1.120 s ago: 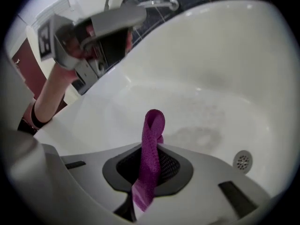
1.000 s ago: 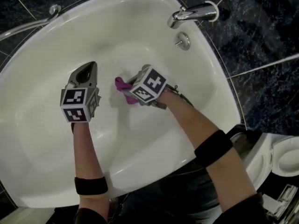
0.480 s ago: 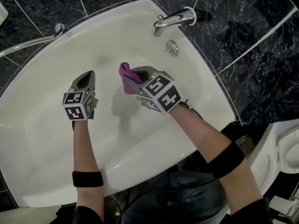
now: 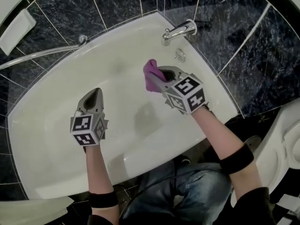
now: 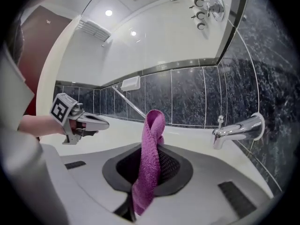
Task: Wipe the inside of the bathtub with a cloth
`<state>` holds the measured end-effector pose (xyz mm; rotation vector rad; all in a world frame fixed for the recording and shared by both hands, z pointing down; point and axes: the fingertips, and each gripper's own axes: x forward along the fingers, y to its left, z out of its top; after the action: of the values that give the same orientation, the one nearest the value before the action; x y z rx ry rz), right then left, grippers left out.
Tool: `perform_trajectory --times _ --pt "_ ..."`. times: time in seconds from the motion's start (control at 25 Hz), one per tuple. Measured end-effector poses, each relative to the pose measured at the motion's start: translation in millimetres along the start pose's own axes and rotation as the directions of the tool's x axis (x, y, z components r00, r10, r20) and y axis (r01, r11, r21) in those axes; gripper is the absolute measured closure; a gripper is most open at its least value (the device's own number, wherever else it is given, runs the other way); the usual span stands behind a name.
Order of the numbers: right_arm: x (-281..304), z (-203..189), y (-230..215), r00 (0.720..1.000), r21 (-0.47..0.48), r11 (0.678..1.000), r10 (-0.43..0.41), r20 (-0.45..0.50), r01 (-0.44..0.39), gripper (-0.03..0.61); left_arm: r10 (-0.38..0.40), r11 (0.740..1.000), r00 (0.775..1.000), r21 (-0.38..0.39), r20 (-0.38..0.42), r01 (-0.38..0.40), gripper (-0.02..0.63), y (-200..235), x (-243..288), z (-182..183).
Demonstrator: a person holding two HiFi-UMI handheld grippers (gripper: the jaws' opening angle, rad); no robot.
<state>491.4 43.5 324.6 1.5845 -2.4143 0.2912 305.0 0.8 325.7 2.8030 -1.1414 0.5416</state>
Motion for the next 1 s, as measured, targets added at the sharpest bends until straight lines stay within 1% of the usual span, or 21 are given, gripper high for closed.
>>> perform_trajectory --times 0.12,0.24,0.4,0.6,0.8,1.0 --pt "-20 28 0 1.000 -0.004 1.000 -0.009 0.027 0.009 0.517 0.030 1.000 0.999 -0.008 -0.015 -0.030 0.616 0 -46 6" --pt "-44 60 12 0.998 -0.013 1.000 -0.007 0.067 0.008 0.517 0.061 0.998 0.998 -0.022 -0.010 -0.062 0.617 4 -84 15" --pt "-72 80 39 0.994 -0.030 1.000 0.007 0.110 -0.004 0.517 0.085 0.996 0.996 -0.028 0.008 -0.085 0.617 10 -120 30" --pt "-100 82 47 0.993 -0.059 0.998 -0.008 0.121 0.015 0.517 0.111 0.994 0.993 -0.021 0.034 -0.110 0.617 16 -149 50" --pt "-122 73 40 0.993 -0.031 0.999 -0.029 0.119 0.033 0.517 0.124 0.992 0.991 -0.016 0.045 -0.123 0.617 11 -169 50" --pt "-123 70 41 0.993 -0.030 0.999 -0.021 0.114 0.024 0.516 0.119 0.993 0.991 -0.005 0.056 -0.119 0.618 4 -173 51"
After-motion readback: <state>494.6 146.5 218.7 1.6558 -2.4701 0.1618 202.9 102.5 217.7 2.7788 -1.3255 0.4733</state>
